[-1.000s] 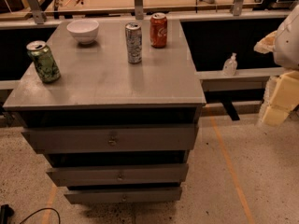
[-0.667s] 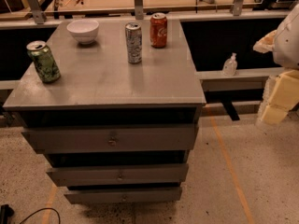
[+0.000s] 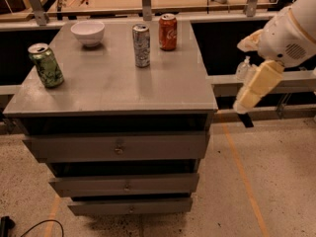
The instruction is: Knock redbull can over
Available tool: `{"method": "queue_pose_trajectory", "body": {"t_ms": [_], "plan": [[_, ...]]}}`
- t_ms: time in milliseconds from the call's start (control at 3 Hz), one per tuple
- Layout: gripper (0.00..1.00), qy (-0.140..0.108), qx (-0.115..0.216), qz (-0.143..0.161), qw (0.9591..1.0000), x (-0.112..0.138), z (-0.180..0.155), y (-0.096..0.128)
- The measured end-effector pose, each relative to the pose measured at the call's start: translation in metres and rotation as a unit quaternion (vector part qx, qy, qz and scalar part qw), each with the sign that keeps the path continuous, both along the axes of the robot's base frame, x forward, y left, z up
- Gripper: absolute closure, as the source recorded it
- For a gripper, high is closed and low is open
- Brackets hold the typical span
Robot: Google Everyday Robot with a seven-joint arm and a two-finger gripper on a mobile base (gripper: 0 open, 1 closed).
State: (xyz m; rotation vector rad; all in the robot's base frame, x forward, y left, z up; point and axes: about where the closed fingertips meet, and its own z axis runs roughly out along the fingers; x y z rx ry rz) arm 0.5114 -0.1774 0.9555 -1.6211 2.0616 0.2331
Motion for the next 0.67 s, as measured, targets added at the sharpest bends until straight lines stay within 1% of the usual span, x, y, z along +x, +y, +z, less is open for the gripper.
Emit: {"method": "queue_pose_trajectory", "body": {"t_ms": [333, 667], "plan": [[0.00, -0.013, 0.115, 0.022, 0.9930, 0.045, -0.018, 0.032], [0.00, -0.051, 0.188, 0.033, 0.9803, 0.079, -0.025, 0.062]]}}
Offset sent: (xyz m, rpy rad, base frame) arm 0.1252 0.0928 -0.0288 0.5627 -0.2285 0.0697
